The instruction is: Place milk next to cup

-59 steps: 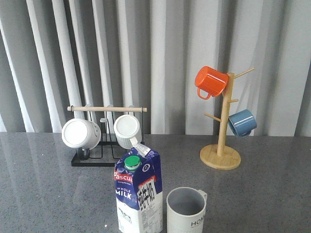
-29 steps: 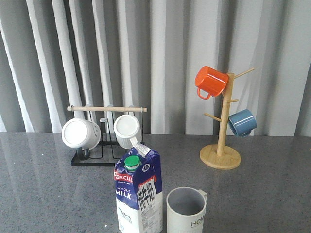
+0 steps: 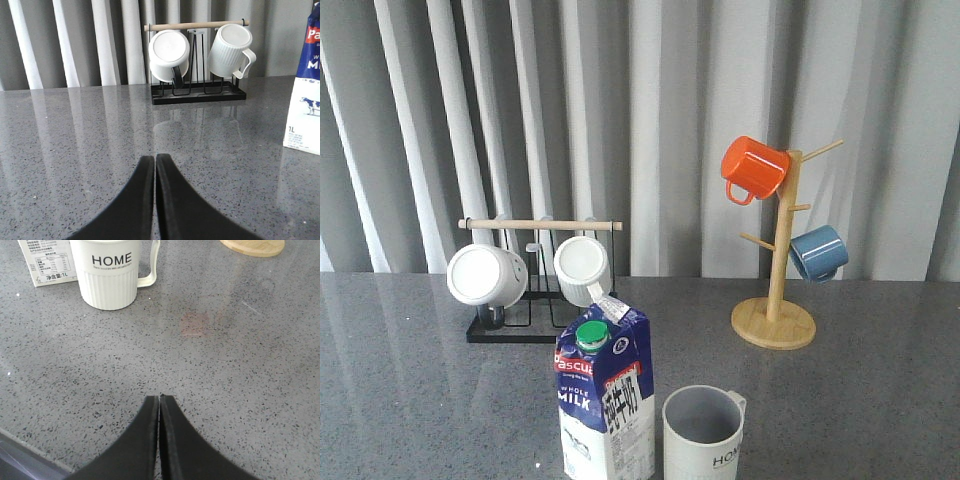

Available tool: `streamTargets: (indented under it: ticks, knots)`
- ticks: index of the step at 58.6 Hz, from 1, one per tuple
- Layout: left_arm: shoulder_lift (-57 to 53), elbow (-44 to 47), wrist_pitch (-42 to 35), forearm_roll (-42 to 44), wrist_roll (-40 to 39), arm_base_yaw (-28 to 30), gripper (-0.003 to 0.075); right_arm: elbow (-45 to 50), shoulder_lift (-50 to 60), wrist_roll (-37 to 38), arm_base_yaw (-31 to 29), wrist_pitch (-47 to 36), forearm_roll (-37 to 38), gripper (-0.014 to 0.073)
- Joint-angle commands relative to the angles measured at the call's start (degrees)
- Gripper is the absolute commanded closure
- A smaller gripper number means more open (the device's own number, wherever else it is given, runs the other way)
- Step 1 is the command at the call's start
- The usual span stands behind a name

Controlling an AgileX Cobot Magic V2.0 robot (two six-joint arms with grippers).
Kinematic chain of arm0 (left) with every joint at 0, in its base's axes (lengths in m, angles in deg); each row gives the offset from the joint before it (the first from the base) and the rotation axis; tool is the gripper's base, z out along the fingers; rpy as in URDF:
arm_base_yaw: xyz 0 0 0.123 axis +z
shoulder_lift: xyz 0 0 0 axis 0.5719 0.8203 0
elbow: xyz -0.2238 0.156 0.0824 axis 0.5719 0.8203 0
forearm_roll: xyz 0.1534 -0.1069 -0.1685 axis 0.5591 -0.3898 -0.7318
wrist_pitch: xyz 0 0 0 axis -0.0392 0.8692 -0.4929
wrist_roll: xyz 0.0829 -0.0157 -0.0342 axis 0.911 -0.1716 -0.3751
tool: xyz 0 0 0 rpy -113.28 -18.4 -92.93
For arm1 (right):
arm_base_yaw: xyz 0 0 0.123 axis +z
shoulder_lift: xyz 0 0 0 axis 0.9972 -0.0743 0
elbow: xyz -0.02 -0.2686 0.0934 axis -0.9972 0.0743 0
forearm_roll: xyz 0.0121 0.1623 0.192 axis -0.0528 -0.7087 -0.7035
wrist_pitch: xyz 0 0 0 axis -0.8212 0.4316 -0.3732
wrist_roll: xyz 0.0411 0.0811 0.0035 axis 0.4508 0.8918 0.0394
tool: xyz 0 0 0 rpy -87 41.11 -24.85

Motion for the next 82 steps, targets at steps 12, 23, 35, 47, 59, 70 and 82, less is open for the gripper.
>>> streamTargets:
  ticks: [12,23,35,47,59,70,82]
  knots:
    - [-0.5,-1.0,-4.1,-4.1,2.3,0.1,0.0728,-1.6,-0.2,-0.1,0.0,-3.7,0.0,0.06]
    - [-0.5,-1.0,-4.1,-4.1,2.3,0.1,0.0728,-1.6,-0.2,-0.1,0.0,-3.7,0.0,0.06]
    - [-0.5,-1.0,-4.1,-4.1,2.3,0.1,0.0728,-1.6,-0.2,-0.1,0.0,-3.7,0.0,0.06]
    - [-0.5,-1.0,-4.1,-4.1,2.3,0.1,0.0728,-1.6,-0.2,-0.1,0.0,-3.7,0.0,0.06]
    - [-0.5,-1.0,-4.1,-4.1,2.3,0.1,0.0728,-1.6,-0.2,-0.1,0.0,-3.7,0.0,0.06]
    - [-0.5,-1.0,-4.1,-4.1,2.3,0.1,0.0727,-1.6,0.2,-0.1,-0.1,-3.7,1.2,0.06]
    - [-0.5,-1.0,-4.1,-4.1,2.3,0.1,0.0727,7.0,7.8,3.8,-4.6,-14.1,1.3,0.06]
